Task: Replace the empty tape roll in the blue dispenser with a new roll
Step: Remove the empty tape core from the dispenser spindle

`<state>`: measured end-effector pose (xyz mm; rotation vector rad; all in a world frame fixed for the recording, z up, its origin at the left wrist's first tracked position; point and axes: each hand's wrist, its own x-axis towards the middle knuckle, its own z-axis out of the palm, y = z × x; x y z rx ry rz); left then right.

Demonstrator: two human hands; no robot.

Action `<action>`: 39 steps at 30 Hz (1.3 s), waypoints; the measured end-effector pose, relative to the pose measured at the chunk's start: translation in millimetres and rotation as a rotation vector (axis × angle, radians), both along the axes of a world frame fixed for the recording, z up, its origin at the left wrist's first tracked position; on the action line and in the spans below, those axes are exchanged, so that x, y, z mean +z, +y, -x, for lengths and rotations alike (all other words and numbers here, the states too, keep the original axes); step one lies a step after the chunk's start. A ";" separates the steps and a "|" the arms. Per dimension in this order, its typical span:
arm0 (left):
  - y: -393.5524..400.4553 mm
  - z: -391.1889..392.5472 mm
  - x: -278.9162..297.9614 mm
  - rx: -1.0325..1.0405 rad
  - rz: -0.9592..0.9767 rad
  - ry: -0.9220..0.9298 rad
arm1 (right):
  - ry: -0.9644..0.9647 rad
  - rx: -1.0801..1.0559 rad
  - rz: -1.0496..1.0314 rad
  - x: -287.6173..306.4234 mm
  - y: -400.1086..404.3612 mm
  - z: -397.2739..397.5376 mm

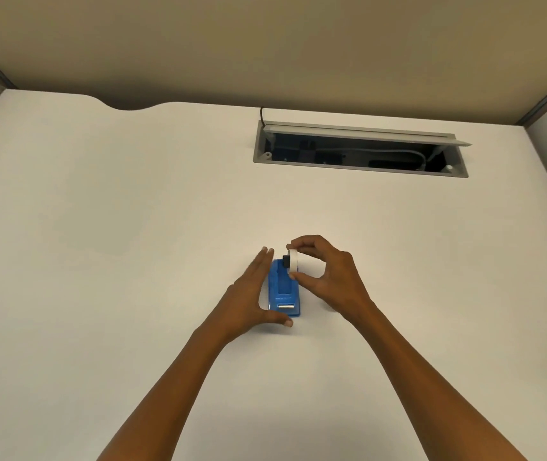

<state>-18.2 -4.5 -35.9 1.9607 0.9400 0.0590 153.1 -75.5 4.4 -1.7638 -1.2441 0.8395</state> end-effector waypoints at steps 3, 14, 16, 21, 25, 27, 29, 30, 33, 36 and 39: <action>-3.5 -1.3 26.2 0.168 0.041 -0.173 | 0.080 -0.027 -0.042 9.2 -6.1 -4.4; -9.2 -16.2 64.6 0.355 0.202 -0.522 | 0.364 -0.005 -0.063 31.6 -13.4 -4.3; -9.1 -16.4 64.5 0.370 0.180 -0.527 | 0.370 -0.006 -0.054 32.9 -13.7 -5.6; -8.4 -18.5 66.5 0.383 0.194 -0.522 | 0.422 0.001 -0.046 33.7 -13.0 -8.3; -12.7 -23.0 67.3 0.385 0.166 -0.529 | 0.442 0.000 -0.065 32.9 -12.2 -9.6; -15.2 -26.2 67.5 0.389 0.126 -0.545 | 0.439 0.002 -0.076 32.0 -11.6 -11.2; -17.7 -29.7 68.0 0.392 0.105 -0.556 | 0.425 0.004 -0.085 31.0 -10.8 -12.8; -18.9 -31.6 68.3 0.394 0.099 -0.559 | 0.417 0.003 -0.090 30.4 -10.3 -13.4; -20.7 -35.3 68.3 0.412 0.109 -0.572 | 0.365 0.002 -0.114 29.1 -9.5 -14.3; -18.6 -35.3 69.3 0.444 0.176 -0.578 | 0.346 -0.010 -0.124 27.7 -9.6 -13.8; -16.7 -33.0 70.7 0.463 0.233 -0.584 | 0.336 0.001 -0.129 26.8 -8.9 -12.3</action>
